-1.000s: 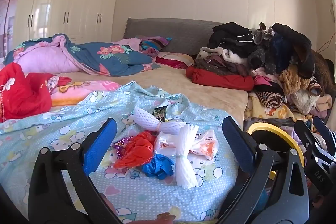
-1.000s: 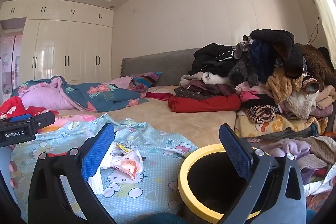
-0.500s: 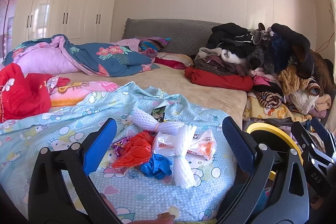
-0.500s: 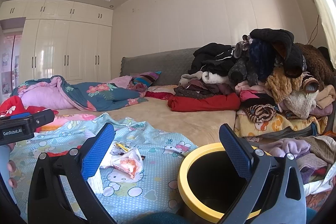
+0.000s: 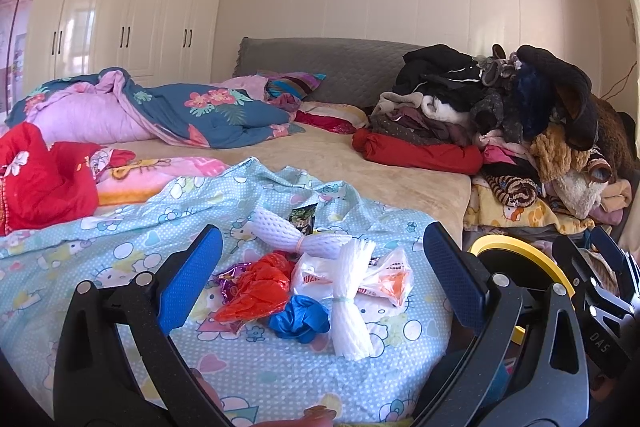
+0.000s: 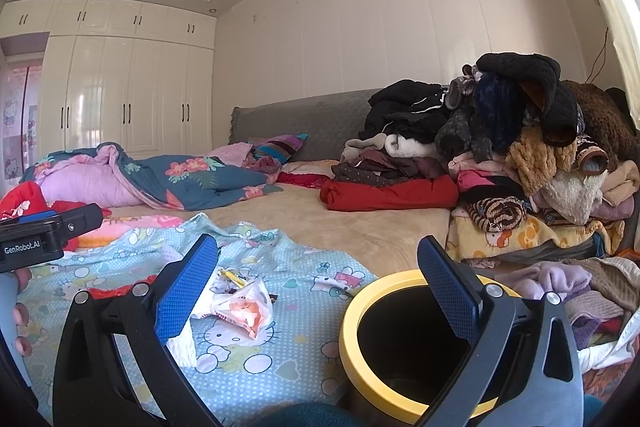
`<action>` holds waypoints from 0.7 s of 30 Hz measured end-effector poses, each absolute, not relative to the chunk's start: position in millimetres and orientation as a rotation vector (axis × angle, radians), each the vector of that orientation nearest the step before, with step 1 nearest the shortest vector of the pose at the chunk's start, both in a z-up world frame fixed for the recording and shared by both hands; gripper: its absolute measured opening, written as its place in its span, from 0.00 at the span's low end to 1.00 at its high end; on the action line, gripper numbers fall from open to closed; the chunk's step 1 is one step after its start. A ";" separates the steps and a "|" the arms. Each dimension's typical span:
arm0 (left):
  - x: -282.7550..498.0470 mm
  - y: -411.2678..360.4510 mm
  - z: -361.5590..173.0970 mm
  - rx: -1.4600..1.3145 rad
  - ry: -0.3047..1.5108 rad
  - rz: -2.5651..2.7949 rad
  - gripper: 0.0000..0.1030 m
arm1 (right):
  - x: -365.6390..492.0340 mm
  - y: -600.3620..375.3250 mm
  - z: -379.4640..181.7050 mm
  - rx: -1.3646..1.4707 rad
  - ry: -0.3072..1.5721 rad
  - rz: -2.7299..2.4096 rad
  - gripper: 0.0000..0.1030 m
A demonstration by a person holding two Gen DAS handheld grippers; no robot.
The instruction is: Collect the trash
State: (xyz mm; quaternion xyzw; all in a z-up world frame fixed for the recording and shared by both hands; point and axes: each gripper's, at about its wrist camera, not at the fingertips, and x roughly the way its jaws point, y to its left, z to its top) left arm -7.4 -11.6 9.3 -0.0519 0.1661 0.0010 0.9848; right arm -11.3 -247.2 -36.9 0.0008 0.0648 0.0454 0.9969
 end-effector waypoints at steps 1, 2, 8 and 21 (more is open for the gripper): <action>-7.4 -11.9 9.5 -0.104 0.334 0.002 0.90 | -11.4 -246.9 -37.1 0.002 0.131 0.091 0.94; -7.4 -11.1 9.0 -0.106 0.333 0.003 0.90 | -11.5 -246.9 -37.2 0.001 0.129 0.091 0.94; -7.5 -10.5 9.4 -0.107 0.332 0.002 0.90 | -10.9 -246.5 -36.7 0.000 0.130 0.091 0.94; -8.1 -8.9 8.0 -0.105 0.330 0.005 0.90 | -11.2 -246.9 -37.2 0.002 0.134 0.089 0.94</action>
